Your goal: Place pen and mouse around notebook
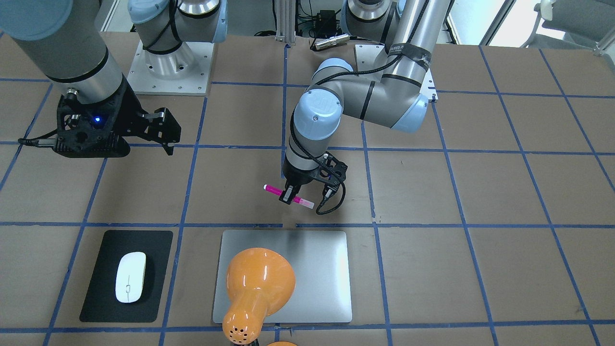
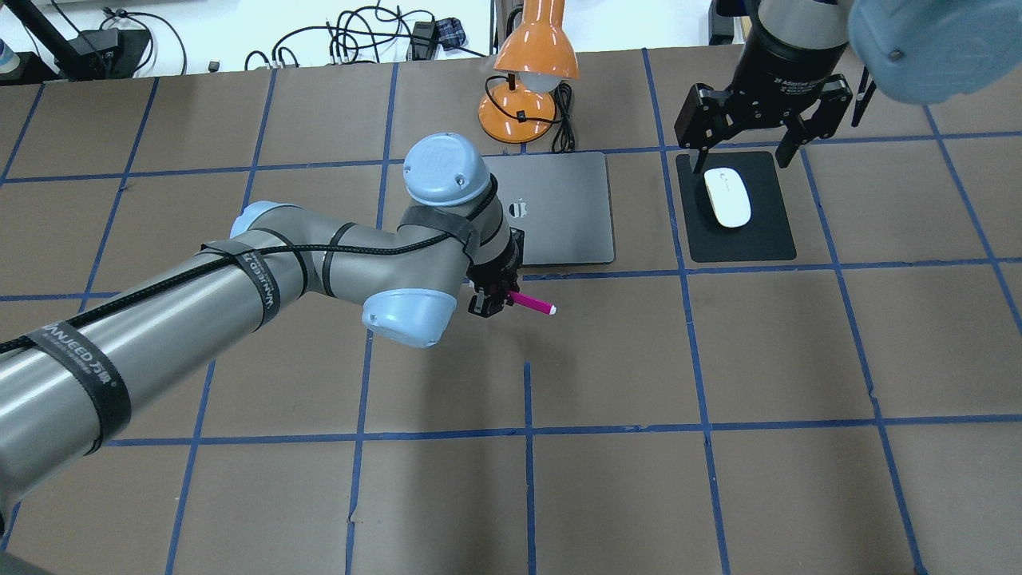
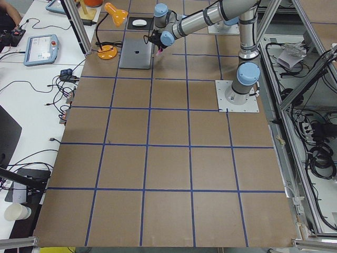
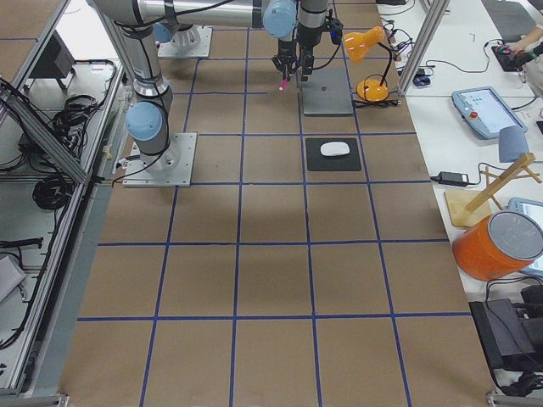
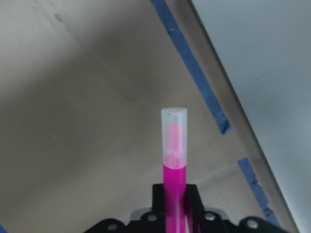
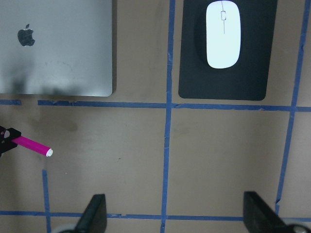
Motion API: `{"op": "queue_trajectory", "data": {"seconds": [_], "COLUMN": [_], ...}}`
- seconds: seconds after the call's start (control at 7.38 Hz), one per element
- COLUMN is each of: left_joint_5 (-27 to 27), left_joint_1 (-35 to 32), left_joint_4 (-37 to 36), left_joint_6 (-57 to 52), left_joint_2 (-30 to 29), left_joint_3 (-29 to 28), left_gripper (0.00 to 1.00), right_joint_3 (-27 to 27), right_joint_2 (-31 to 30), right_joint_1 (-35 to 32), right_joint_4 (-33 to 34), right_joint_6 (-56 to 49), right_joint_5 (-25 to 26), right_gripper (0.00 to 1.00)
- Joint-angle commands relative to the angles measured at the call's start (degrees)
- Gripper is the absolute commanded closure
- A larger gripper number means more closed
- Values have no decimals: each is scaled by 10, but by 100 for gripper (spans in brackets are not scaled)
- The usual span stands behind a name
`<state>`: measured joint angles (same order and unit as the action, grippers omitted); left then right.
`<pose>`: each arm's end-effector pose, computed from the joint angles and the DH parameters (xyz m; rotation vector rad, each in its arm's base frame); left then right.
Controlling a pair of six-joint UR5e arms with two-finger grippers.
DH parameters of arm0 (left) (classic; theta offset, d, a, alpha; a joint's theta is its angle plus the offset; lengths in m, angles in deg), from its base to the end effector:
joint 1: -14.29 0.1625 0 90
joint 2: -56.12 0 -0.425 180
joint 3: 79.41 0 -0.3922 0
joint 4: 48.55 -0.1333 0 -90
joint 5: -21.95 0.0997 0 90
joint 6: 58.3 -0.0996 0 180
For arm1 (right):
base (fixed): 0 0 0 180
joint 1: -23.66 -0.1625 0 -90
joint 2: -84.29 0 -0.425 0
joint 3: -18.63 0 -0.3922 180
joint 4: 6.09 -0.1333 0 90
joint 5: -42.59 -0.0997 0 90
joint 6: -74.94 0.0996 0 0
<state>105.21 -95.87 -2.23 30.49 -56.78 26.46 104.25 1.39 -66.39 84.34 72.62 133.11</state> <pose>-0.3356 -0.4935 0.2184 1.6866 -2.4845 -0.0691 0.1329 -0.5398 0.4621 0.0651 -3.1320 -0.0629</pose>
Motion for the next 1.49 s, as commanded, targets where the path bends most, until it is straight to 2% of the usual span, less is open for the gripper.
{"op": "queue_trajectory", "data": {"seconds": [0.0, 0.27, 1.08, 1.22, 1.36], "left_joint_5": [0, -2, -12, -23, -22], "left_joint_1": [-15, -16, -16, -16, -16], "left_joint_4": [-17, -12, -17, -16, -11], "left_joint_6": [86, 118, 119, 119, 119], "left_joint_2": [-14, -14, -29, -29, -30], "left_joint_3": [1, 7, 25, 25, 25], "left_gripper": [100, 100, 100, 92, 66], "right_joint_3": [2, 2, 15, 16, 16], "right_joint_2": [-2, -1, -9, -9, -9], "right_joint_1": [0, 0, 0, 0, 5], "right_joint_4": [1, 1, 0, 0, 0], "right_joint_6": [-7, -8, -8, -4, -6], "right_joint_5": [12, 11, 12, 11, 11], "right_gripper": [0, 0, 0, 0, 0]}}
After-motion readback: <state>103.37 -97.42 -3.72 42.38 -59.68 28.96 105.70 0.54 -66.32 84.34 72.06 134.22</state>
